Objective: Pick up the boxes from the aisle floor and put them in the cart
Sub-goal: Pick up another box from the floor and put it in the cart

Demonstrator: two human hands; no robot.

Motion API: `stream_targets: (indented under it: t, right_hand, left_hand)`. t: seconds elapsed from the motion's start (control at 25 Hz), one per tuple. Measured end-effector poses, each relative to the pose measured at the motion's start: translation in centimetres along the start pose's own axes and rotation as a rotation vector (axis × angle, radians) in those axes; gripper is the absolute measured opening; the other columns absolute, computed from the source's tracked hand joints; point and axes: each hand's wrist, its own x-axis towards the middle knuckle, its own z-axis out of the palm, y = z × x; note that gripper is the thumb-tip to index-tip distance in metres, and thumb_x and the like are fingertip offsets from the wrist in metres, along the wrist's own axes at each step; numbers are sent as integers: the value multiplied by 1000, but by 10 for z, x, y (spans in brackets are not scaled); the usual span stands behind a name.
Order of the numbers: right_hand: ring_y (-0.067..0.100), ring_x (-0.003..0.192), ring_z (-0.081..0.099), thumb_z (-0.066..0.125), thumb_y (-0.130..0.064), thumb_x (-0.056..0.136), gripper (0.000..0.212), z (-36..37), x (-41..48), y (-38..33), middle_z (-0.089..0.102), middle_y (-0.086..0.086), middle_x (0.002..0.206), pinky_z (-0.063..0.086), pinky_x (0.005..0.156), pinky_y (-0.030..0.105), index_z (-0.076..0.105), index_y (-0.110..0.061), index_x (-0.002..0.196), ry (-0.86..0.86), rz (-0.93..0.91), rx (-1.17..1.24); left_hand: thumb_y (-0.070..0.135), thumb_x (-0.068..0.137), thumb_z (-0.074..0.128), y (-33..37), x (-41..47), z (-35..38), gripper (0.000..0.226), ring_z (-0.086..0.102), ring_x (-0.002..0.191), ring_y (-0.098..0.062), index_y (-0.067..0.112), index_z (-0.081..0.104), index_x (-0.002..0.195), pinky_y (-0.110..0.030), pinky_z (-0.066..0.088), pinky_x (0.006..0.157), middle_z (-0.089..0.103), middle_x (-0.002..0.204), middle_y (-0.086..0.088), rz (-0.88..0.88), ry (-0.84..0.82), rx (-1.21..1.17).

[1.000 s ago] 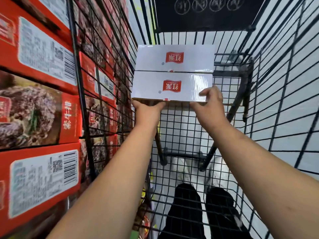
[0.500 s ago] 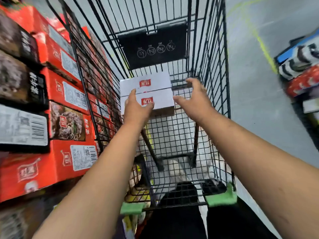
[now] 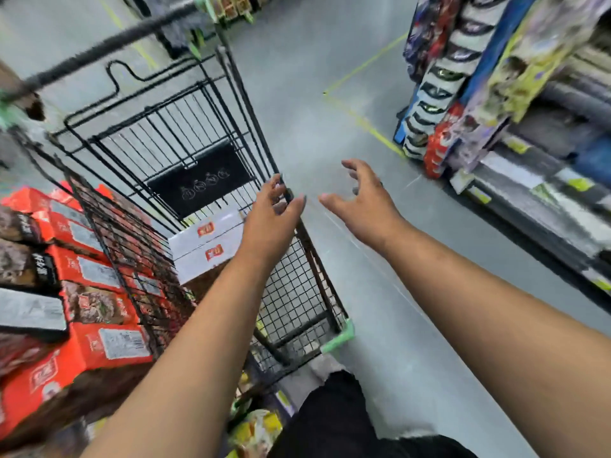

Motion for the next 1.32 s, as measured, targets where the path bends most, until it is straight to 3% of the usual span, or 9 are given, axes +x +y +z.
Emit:
stream_targets:
  t: [0.16, 0.44, 0.6, 0.76, 0.88, 1.0, 1.16, 1.32]
  right_hand:
    - [20, 133, 39, 71, -34, 85, 69, -103, -69, 29, 39, 6, 147, 35, 105, 29, 35, -22, 142, 122, 20, 5]
    - [16, 133, 39, 70, -39, 86, 69, -274, -203, 92, 40, 1, 147, 31, 98, 22, 34, -26, 144, 434, 137, 47]
    - [16, 133, 39, 68, -40, 86, 68, -348, -262, 119, 39, -1, 147, 35, 103, 28, 34, -28, 143, 623, 204, 103]
    - [13, 125, 43, 68, -38, 87, 68, -414, -303, 149, 41, -1, 142, 37, 99, 27, 34, -27, 143, 826, 277, 156]
    - [16, 126, 47, 70, -38, 84, 67, -459, -330, 171, 42, 0, 141, 39, 103, 30, 37, -26, 141, 981, 320, 200]
    - [11, 131, 40, 70, -35, 85, 67, -500, -369, 190, 41, -3, 141, 31, 101, 20, 36, -25, 142, 1167, 371, 210]
    - [10, 127, 40, 70, -35, 85, 68, -539, -433, 211, 40, -3, 141, 33, 106, 25, 35, -27, 143, 1391, 450, 266]
    - [11, 125, 43, 71, -35, 85, 66, -569, -518, 241, 40, -10, 127, 37, 106, 30, 37, -29, 141, 1641, 532, 321]
  left_hand:
    - [29, 96, 59, 44, -53, 84, 49, 58, 113, -9, 26, 44, 143, -17, 44, 85, 56, 132, 2, 112, -156, 17]
    - [32, 99, 53, 127, -172, 249, 48, 50, 118, -2, 27, 41, 145, -19, 35, 95, 53, 127, 11, 274, -537, 80]
    - [29, 99, 53, 164, -220, 333, 51, 46, 127, -4, 21, 38, 147, -20, 35, 101, 48, 145, 0, 387, -767, 126]
    - [32, 99, 53, 194, -257, 421, 52, 42, 135, -8, 21, 38, 147, -29, 36, 111, 45, 149, 0, 518, -989, 193]
    - [36, 98, 54, 214, -282, 488, 51, 44, 133, -8, 24, 40, 146, -35, 37, 112, 47, 147, 3, 618, -1126, 236]
    - [37, 98, 54, 235, -324, 550, 50, 46, 131, -11, 25, 41, 145, -36, 37, 112, 47, 145, 4, 720, -1301, 267]
    - [34, 99, 53, 255, -394, 618, 50, 48, 129, -8, 23, 41, 146, -30, 35, 112, 50, 143, 4, 872, -1472, 325]
    - [34, 98, 54, 257, -497, 677, 49, 49, 125, -4, 21, 43, 144, -22, 34, 108, 53, 139, 7, 974, -1667, 355]
